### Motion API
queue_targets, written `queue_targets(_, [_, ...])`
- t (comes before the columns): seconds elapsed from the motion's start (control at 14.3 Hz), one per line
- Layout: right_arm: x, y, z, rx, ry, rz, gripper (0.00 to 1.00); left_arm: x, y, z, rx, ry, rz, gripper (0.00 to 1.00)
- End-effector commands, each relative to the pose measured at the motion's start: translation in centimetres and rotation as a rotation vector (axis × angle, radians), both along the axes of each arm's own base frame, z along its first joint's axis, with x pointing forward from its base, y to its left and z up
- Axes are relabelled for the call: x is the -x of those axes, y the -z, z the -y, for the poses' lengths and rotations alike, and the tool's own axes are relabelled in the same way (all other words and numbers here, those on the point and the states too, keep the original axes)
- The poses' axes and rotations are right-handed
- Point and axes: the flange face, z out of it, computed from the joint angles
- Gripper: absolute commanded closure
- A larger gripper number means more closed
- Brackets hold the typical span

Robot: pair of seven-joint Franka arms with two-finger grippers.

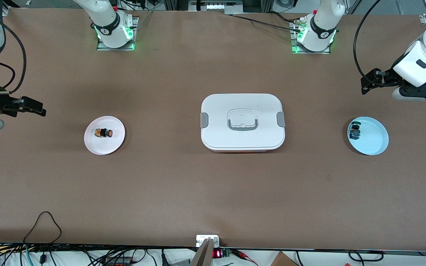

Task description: Transfer orange switch to right arm and place

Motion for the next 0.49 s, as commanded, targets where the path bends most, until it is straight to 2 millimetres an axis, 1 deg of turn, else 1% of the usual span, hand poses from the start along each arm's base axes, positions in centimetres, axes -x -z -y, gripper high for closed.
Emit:
queue_targets(0.0, [0.5, -1.4, 0.1, 0.011, 0.026, 0.015, 0.0, -0.1, -0.3, 0.0, 0.014, 0.003, -0.007, 0.0])
queue_targets(0.28, [1.9, -4.3, 1.0, 0.013, 0.064, 0.05, 0.0, -0.3, -0.1, 0.0, 0.016, 0.003, -0.011, 0.0])
queue_targets(0.42, [2.8, -4.5, 0.6, 0.011, 0.063, 0.004, 0.0, -0.3, 0.0, 0.0, 0.016, 0.003, -0.012, 0.0])
